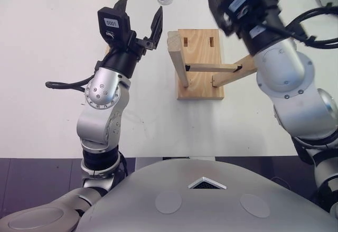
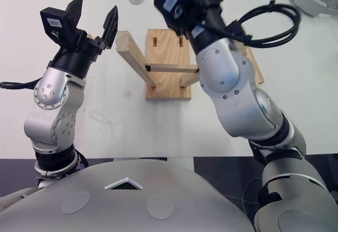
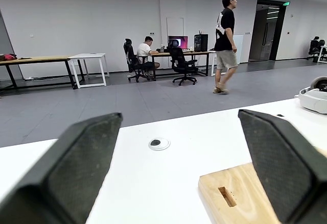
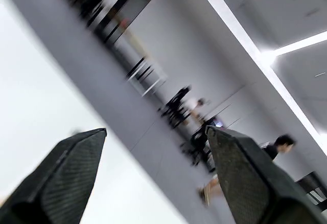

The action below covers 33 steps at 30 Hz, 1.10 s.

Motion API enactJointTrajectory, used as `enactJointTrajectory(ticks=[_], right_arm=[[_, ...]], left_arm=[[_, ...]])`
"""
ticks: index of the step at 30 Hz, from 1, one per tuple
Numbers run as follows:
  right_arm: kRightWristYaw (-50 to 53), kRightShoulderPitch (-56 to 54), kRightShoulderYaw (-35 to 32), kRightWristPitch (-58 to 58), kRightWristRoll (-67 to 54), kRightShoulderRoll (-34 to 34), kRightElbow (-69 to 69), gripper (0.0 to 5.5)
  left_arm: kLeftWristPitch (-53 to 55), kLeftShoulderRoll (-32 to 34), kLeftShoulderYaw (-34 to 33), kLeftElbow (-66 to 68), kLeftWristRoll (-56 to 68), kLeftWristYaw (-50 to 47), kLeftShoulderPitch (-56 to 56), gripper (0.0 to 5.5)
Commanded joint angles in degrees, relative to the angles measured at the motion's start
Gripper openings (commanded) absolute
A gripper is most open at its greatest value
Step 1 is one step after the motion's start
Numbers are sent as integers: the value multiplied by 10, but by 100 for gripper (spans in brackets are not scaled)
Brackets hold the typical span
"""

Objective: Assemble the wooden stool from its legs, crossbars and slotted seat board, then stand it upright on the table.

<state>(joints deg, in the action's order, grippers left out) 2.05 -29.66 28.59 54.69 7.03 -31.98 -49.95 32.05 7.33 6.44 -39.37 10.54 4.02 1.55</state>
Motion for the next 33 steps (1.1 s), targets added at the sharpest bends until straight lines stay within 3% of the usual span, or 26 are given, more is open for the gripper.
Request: enactJointTrajectory(ticks=[1,5,8,11,15,20,24,26,29,33], right_arm=[[-6,0,14,-23,28,36,-10,365],[-25,123,21,30,-25,116,38,365],[-50,218,67,80,-45,113,87,365],[-51,233,70,59,-17,90,126,365],[-55,200,30,33,-2,113,120,365],[-62,116,-90,-51,-5,143,66,365],[-89,12,-278,-111,-2,65,52,365],[-105,-1,-338,-123,-3,29,63,365],[-141,59,-388,-152,-2,-19,110,365],[-177,228,-376,-210,2,-26,234,365]], left_arm=[[3,-3,0,3,-2,1,12,419],[4,-4,-1,4,-2,2,13,419],[3,-4,-1,9,-2,5,18,419],[-2,-8,-3,16,-5,1,22,419],[-8,-15,2,21,-10,-5,23,419],[8,5,17,50,-25,9,19,419],[51,62,29,128,-62,34,38,419],[55,69,23,157,-71,32,44,419],[43,67,26,193,-78,36,40,419],[25,74,52,231,-87,55,30,419]])
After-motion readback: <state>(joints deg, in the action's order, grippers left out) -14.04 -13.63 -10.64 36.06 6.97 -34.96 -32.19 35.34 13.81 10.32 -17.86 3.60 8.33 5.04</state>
